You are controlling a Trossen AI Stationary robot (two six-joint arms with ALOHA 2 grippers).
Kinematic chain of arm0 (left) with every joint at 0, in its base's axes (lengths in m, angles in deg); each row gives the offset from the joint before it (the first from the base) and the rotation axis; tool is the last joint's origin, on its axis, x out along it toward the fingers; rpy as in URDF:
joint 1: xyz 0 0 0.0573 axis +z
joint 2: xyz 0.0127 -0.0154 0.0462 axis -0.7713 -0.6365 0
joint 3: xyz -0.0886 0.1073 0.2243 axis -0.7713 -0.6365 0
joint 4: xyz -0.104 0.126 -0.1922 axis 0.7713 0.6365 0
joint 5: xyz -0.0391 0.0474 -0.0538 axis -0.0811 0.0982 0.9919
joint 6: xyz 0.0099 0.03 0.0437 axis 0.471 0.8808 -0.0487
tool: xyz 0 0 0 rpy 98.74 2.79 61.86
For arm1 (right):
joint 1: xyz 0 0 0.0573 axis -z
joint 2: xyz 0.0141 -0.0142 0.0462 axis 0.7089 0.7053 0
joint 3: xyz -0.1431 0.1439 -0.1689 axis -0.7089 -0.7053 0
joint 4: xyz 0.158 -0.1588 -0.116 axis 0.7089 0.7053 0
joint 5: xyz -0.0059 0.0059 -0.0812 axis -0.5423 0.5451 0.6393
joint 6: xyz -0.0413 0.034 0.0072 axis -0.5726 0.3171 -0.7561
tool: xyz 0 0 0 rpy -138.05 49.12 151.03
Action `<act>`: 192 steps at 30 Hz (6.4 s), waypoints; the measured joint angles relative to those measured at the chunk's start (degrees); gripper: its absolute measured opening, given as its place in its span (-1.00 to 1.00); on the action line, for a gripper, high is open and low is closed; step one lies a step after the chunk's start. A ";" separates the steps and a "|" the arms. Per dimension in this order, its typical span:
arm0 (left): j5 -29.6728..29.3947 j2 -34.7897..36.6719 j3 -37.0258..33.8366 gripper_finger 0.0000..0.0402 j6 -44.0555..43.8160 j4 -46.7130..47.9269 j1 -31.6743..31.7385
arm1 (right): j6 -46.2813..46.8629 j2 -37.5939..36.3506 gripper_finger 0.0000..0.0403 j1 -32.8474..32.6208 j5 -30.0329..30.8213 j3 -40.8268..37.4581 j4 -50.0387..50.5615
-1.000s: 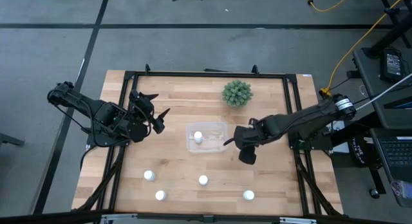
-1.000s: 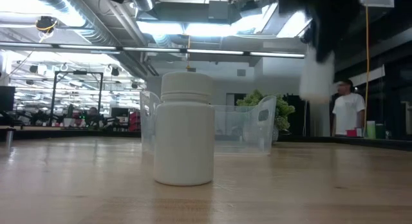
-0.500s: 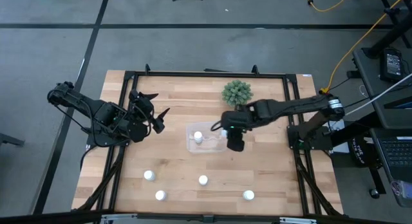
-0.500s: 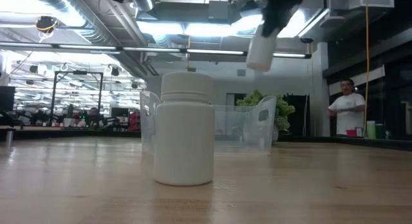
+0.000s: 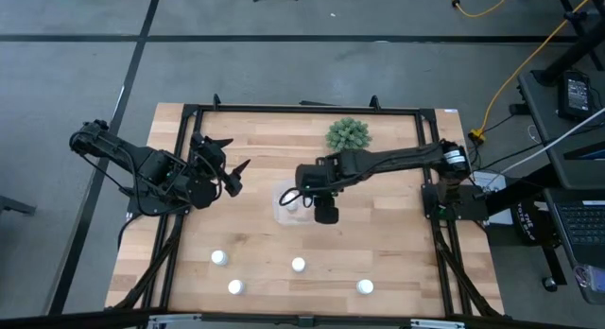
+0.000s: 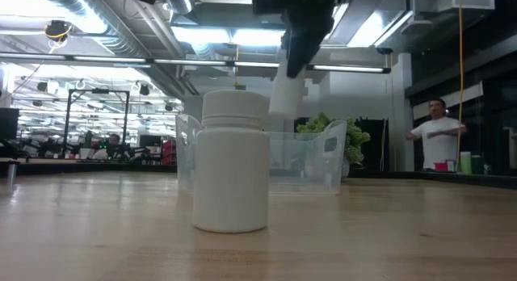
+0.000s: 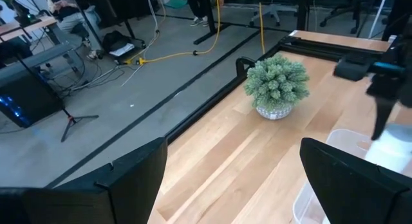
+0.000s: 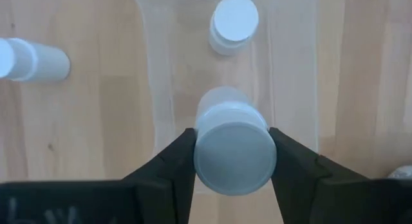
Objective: Pick and place pill bottles into a basket
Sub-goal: Put the white pill bottle into the transparent bin
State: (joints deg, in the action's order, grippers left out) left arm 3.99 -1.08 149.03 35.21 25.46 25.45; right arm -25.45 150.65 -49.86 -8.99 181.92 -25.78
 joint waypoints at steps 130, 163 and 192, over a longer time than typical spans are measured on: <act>53.88 -20.45 0.02 0.73 -56.82 3.81 -25.53 | -8.38 -50.78 0.49 -3.80 30.37 -30.18 -24.08; 56.56 -38.97 0.02 0.63 -66.53 3.81 -24.74 | -13.45 -50.78 0.49 -3.82 29.75 -30.16 -23.94; 51.24 -31.45 14.52 -0.18 -35.17 5.88 -6.98 | -13.22 -50.99 0.49 -3.82 29.74 -30.15 -23.58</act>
State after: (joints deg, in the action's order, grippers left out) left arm 55.23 -32.53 163.56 0.04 31.34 18.47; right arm -38.66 99.66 -53.68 20.75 151.76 -49.36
